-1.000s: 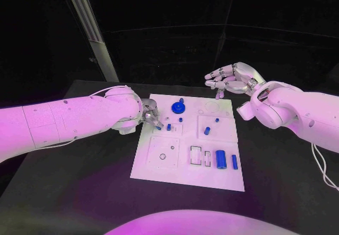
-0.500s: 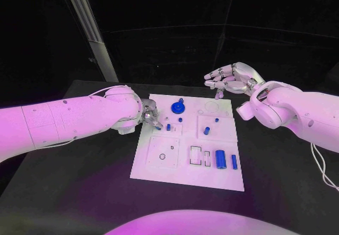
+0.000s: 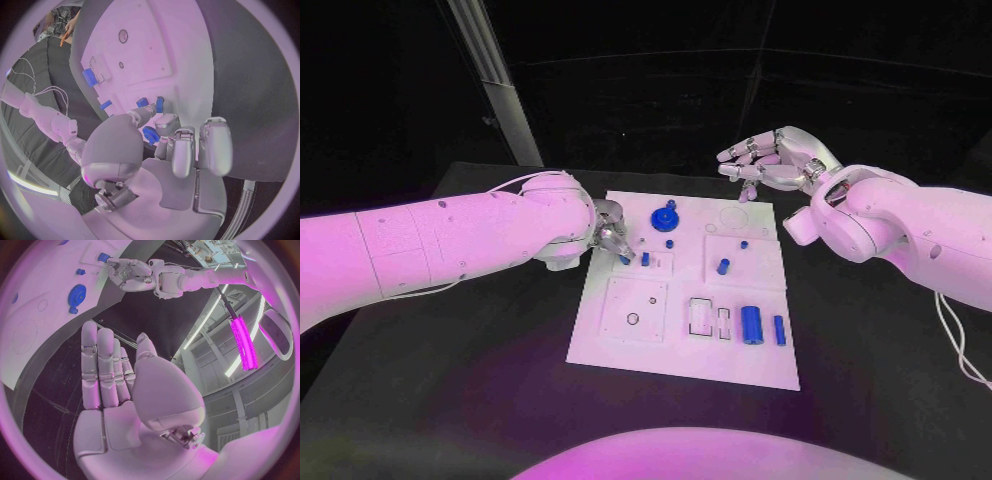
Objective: Assemble the parts on the task board
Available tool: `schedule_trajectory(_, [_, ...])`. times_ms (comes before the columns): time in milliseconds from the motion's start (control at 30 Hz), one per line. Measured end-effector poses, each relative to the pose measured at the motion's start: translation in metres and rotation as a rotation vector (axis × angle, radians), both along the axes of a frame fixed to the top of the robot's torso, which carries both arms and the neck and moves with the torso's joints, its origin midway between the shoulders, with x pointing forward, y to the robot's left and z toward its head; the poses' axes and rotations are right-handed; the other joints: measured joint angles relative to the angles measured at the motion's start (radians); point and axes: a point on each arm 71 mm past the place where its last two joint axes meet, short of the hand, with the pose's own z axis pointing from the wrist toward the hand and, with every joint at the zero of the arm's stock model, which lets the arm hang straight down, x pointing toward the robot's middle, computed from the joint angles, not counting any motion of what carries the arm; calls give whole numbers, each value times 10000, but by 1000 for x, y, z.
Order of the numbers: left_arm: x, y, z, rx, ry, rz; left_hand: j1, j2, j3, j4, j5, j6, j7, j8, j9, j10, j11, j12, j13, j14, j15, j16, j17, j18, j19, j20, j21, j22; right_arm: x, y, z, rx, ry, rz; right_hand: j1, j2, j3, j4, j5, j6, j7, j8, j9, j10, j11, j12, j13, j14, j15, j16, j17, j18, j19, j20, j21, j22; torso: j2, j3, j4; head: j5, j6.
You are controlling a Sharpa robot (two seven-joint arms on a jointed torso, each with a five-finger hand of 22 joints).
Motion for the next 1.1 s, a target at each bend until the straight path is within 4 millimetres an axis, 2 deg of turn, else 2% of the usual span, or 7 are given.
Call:
schedule_trajectory(100, [1,-1,0,33,17,-1,-152,-19,-136,135,9,19,-19,31,-15,18,-19,0,0,-34,-34,0,0,0,0,0,0,0,0,0,0,2,2,9,0,0,0,0,0,0,0,0,0,0,0,0,0,0,0,0,0,0,0,0,0,0,0,3,-4,-8,-1])
schedule_trajectory(433, [2,-1,-1,174,138,-29,-314,-77,-379,258,10,90,-90,58,-62,31,-40,48,68,-34,-33,0,0,0,0,0,0,0,0,1,0,4,8,25,0,0,0,0,0,0,0,0,0,0,0,0,1,0,0,0,1,0,0,0,0,1,0,3,-11,-38,-30])
schedule_trajectory(500, [2,-1,-2,199,168,-39,-371,-134,-449,247,10,94,-94,58,-60,31,-41,99,85,-33,-34,0,0,1,0,0,0,0,0,0,0,3,9,25,0,0,30,30,0,-34,33,0,0,0,0,0,-16,0,0,0,1,0,0,0,0,-7,0,1,-11,-42,-40])
schedule_trajectory(1100, [1,0,-3,319,287,-38,-372,-134,-496,241,8,125,-125,57,-56,30,-40,113,122,-34,-33,0,0,0,0,0,0,0,0,0,0,2,11,25,0,0,29,29,0,-37,36,0,0,0,0,0,-14,0,0,0,2,0,0,0,0,-7,-2,-12,3,-39,-40])
